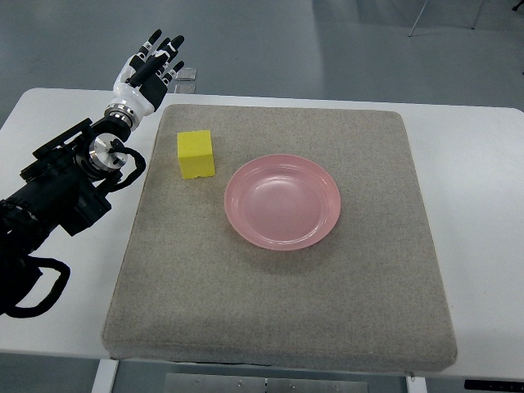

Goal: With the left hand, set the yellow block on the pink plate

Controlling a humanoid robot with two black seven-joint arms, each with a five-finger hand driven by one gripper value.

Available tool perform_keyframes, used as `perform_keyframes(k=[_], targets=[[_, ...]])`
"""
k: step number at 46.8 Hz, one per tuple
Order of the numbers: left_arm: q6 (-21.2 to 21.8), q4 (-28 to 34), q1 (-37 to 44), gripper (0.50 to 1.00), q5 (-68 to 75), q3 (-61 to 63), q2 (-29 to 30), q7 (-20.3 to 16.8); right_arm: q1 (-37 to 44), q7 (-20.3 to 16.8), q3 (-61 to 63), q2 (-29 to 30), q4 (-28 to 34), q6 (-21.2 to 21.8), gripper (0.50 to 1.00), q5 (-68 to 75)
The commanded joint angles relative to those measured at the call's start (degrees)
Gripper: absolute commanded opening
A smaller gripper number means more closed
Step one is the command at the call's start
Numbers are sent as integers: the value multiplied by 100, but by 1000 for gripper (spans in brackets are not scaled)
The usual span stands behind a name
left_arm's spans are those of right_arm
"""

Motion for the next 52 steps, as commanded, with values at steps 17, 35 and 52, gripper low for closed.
perform_keyframes(k=[17,35,52], targets=[[44,-874,-110,988,1576,269,538,17,3,0,0,0,0,0,924,3],[26,-1340,-1024,988,2315,2526,1232,210,3,0,0,0,0,0,924,3],[-194,-2650,-2281,986,2560,4873,1997,236,3,0,0,0,0,0,924,4]])
